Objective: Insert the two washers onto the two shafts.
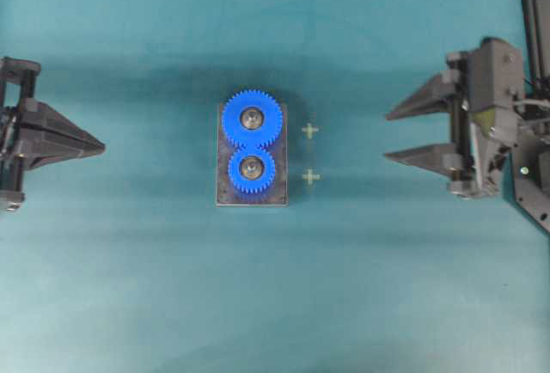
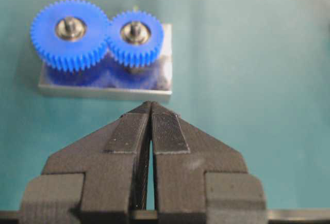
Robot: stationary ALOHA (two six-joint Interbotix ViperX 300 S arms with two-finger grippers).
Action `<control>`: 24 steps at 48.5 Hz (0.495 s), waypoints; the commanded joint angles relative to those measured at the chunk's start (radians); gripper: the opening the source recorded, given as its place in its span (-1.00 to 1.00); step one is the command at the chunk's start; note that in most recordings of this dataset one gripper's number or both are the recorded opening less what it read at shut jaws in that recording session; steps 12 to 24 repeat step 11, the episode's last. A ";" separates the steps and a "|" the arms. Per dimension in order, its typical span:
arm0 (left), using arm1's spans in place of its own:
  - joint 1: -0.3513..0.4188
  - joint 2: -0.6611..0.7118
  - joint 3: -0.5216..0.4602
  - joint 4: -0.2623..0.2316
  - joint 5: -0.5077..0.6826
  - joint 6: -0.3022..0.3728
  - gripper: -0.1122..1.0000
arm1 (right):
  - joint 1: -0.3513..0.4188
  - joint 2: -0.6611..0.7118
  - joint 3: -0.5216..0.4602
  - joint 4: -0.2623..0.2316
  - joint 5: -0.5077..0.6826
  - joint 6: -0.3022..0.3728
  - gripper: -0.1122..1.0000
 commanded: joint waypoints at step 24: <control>-0.002 -0.087 0.028 0.003 -0.021 0.000 -0.79 | 0.025 -0.078 0.066 0.029 -0.006 0.005 0.40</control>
